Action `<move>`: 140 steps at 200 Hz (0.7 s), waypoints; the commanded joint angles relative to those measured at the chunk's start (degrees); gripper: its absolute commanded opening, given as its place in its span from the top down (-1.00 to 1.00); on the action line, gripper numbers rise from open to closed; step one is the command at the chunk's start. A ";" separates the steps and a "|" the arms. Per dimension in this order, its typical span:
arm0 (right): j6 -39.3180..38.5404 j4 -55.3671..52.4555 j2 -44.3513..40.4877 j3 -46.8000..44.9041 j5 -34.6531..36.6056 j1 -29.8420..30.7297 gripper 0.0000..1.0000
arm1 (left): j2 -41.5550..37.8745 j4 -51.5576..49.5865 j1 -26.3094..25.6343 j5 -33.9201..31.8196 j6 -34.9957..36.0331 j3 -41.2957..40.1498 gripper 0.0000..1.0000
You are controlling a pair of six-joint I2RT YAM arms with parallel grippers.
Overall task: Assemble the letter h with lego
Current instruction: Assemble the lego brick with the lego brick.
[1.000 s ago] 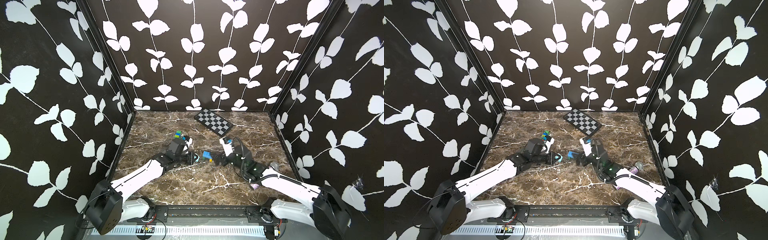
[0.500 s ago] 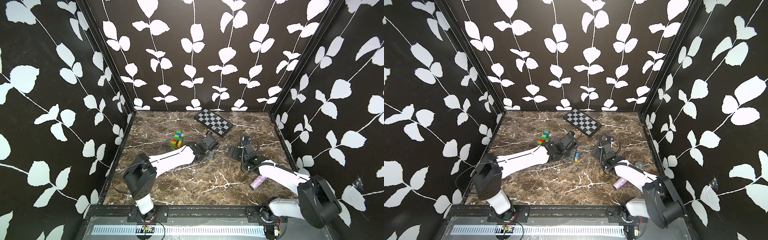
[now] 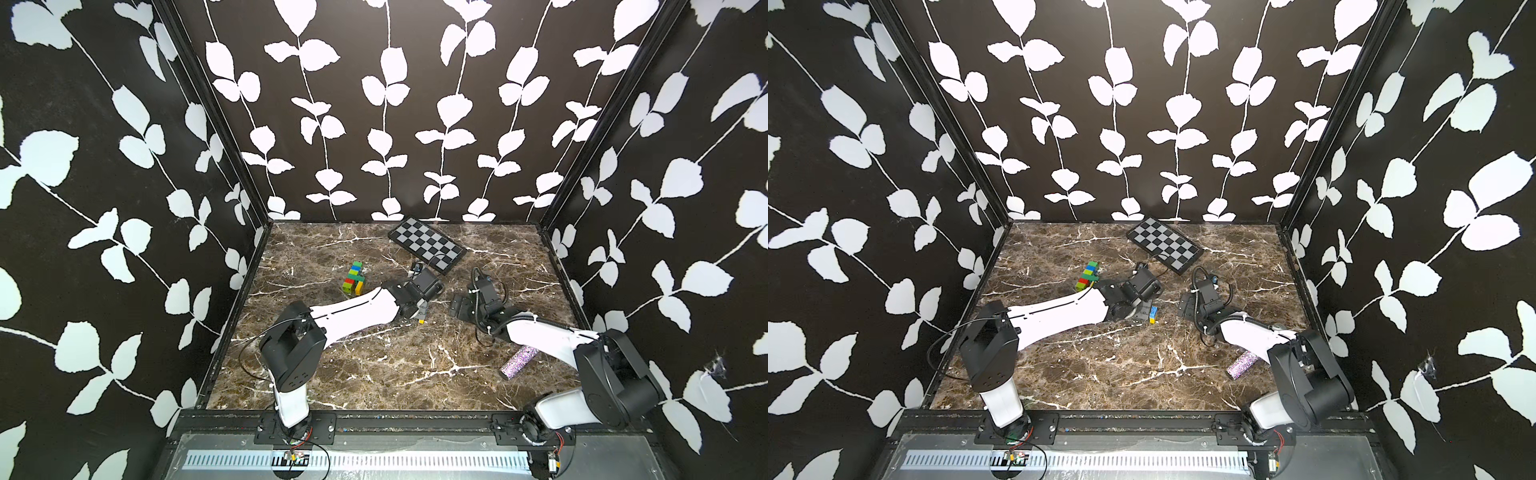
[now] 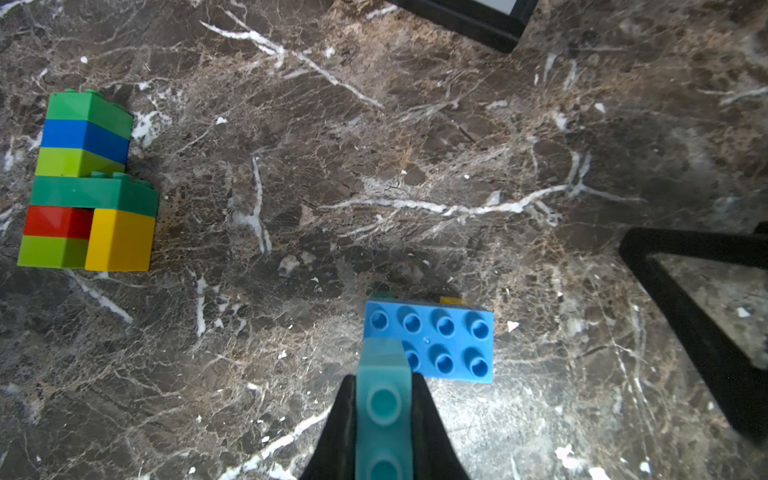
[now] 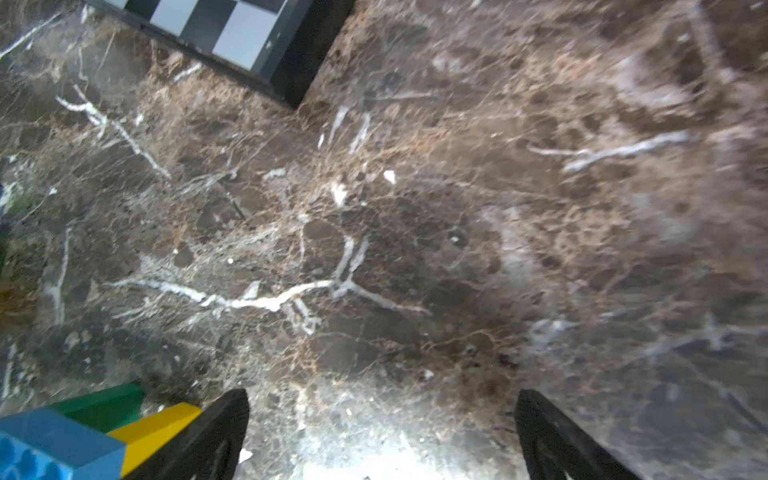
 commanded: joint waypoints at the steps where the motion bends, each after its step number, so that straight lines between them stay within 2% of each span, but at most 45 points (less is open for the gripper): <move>1: 0.36 1.11 0.66 1.29 -2.47 -0.13 -0.97 | 0.61 -1.56 -0.23 -0.73 -0.48 2.02 1.00; 140: -0.48 1.50 1.47 1.55 -3.63 -0.14 -0.97 | 2.57 -0.44 0.57 -0.87 1.08 1.76 1.00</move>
